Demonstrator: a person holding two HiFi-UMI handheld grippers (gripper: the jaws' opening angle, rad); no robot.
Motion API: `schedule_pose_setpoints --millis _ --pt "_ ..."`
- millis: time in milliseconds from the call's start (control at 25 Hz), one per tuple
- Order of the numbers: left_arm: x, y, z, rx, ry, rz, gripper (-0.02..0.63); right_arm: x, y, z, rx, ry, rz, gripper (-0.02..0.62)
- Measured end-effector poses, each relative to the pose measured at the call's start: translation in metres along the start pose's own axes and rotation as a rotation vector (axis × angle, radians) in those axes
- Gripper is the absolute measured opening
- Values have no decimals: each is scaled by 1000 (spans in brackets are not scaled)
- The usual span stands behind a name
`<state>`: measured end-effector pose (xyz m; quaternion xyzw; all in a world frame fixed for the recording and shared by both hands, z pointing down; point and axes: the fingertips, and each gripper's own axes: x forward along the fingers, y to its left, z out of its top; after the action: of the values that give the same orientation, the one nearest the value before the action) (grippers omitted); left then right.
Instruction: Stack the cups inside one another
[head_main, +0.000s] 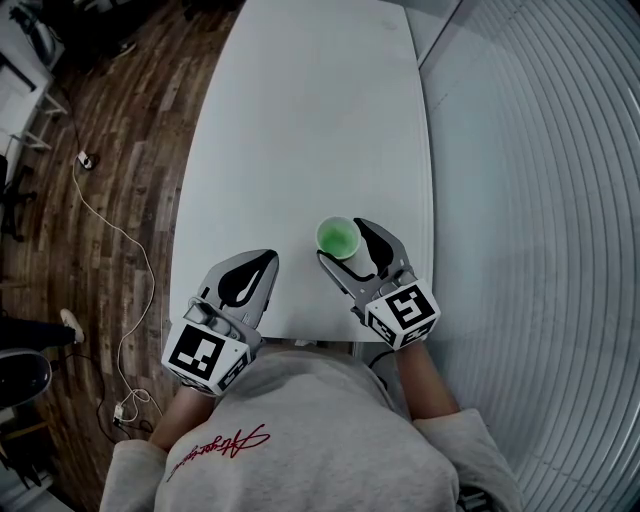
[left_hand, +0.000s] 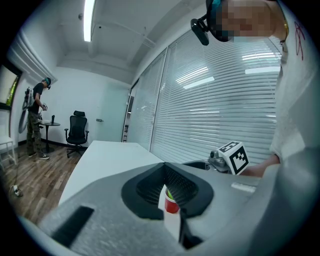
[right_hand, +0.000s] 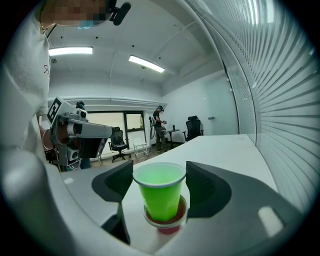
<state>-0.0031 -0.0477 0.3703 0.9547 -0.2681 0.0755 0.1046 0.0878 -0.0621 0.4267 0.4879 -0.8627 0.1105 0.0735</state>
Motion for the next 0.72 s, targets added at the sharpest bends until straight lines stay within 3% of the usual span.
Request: schedule_pose_setpoints --millis 720 --pt "0 1 2 4 6 5 -6 2 -4 -12 9 23 7 333"
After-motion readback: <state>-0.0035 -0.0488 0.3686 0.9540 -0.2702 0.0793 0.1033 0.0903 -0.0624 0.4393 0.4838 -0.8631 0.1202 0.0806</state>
